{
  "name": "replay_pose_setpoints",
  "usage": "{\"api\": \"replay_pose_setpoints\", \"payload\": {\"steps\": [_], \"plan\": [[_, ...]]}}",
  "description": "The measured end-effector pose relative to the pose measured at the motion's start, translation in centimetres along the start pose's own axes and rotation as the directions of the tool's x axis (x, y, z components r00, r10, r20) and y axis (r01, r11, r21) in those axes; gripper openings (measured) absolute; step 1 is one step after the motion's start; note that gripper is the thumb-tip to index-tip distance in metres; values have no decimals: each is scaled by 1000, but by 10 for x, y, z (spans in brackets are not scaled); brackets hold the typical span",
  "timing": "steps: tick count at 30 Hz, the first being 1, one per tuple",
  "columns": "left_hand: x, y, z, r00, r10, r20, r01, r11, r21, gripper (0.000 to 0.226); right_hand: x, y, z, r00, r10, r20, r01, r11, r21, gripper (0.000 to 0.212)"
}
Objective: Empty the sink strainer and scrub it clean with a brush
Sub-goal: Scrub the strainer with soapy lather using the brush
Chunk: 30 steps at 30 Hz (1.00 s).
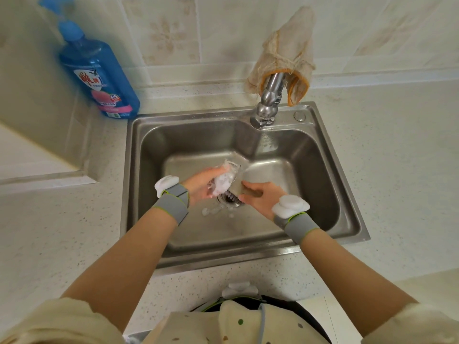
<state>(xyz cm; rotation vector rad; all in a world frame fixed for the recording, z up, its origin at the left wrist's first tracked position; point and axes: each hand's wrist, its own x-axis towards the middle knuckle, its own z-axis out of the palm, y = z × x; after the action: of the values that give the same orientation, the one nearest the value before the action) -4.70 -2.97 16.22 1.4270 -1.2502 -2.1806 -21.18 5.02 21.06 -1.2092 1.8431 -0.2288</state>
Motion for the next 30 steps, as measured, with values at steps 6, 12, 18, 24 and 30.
{"api": "replay_pose_setpoints", "payload": {"steps": [6,12,18,24,30], "plan": [[7,1,-1,991,-52,-122,63,994,85,59,-2,-5,7,984,73,164,-144,868,476,47],[7,-5,5,977,-140,-163,147,989,28,62,-9,-13,-7,957,-261,-124,124,758,-641,52],[12,-6,10,940,-134,-315,163,984,66,67,-7,-10,8,1000,-21,11,23,972,-236,50],[8,6,4,944,-130,-302,166,981,97,67,2,-7,13,989,85,125,-127,912,389,48],[3,-5,12,955,-184,-231,191,981,11,59,-4,-13,-3,959,-249,-135,109,765,-635,49]]}}
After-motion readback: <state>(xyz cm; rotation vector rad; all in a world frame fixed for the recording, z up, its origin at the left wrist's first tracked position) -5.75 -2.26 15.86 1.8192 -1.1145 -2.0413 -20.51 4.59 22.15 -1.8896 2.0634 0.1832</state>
